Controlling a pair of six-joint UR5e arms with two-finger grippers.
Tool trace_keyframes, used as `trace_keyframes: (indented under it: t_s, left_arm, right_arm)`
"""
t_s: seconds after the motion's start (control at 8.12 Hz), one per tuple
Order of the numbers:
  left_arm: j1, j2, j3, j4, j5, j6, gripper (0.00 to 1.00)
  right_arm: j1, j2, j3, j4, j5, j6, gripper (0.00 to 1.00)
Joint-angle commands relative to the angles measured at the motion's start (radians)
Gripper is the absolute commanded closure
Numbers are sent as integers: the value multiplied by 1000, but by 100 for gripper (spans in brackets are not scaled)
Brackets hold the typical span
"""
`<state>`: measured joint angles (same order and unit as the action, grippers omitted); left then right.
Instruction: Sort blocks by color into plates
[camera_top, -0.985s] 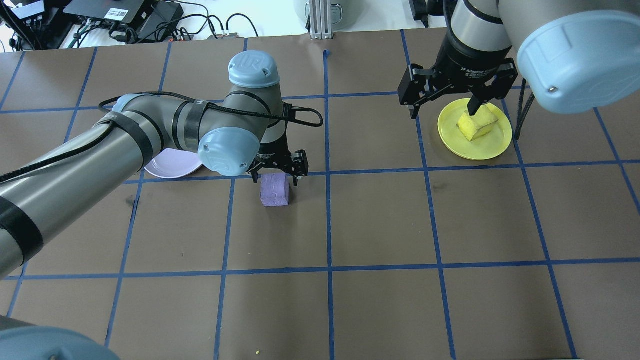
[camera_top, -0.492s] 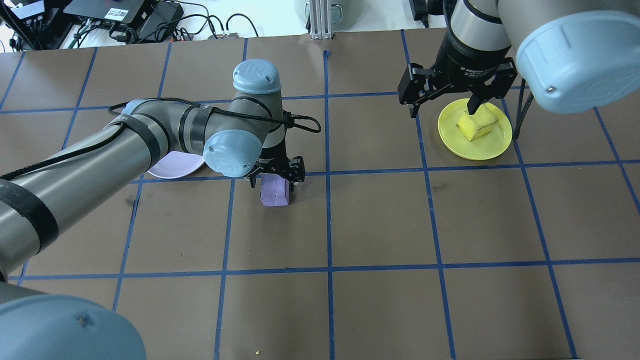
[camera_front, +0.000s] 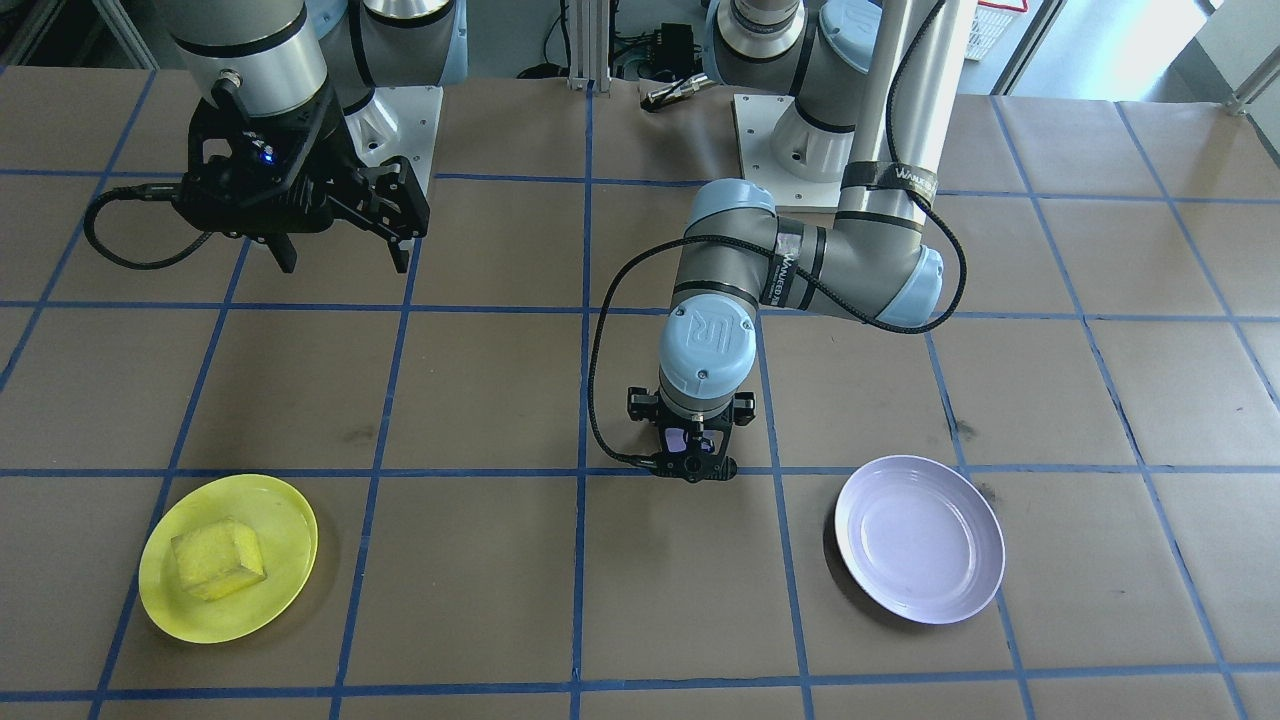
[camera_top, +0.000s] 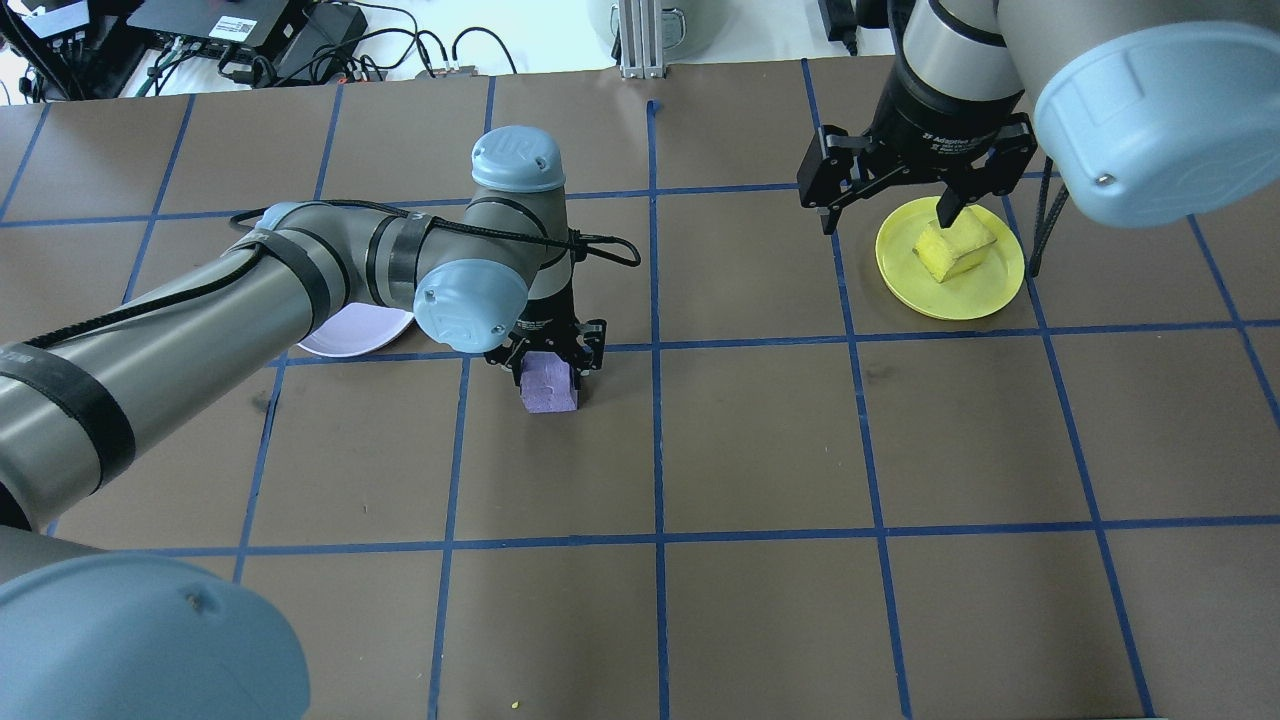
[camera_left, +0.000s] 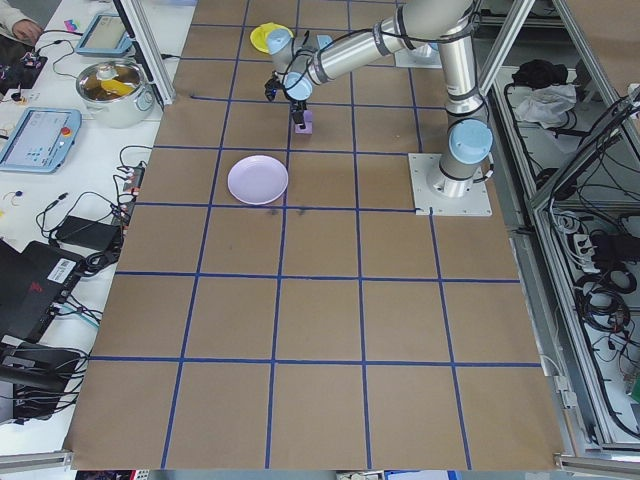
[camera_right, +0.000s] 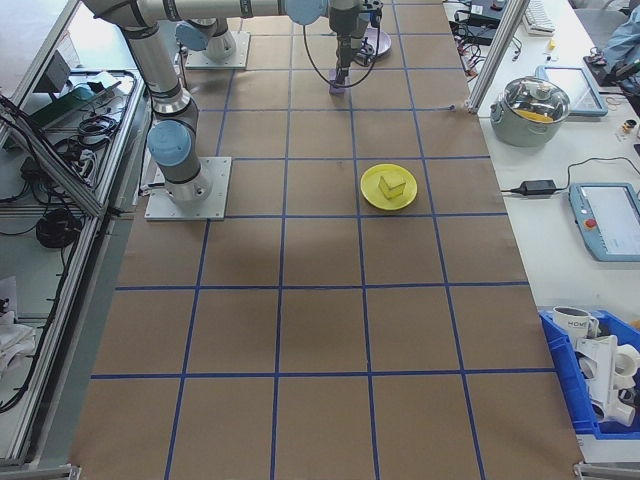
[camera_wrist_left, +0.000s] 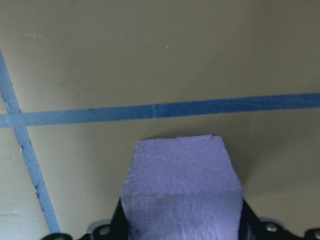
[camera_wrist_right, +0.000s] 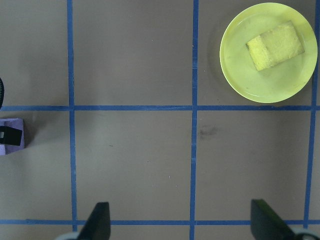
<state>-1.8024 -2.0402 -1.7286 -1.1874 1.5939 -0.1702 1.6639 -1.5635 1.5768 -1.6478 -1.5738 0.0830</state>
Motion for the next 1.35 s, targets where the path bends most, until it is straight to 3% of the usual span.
trace_keyframes:
  t_s: [0.0,0.25,0.49,0.86,1.23]
  left_arm:
    - [3,52,10,-58,3,-19,100]
    - [59,167,42,-175,24,-2,100]
    - [206,218,75,-199,81,70,100]
    - [383,177,135,-118,78,247,100]
    - [431,82,136,8,74,377,100]
  right_arm:
    - [0,-1,0,2,2,1,0]
    - [0,-1,2,2,3,3,0]
    - [2,0,2,0,3,3,0]
    - [2,3,2,-1,3,3,0]
    - [4,2,2,0,3,3,0]
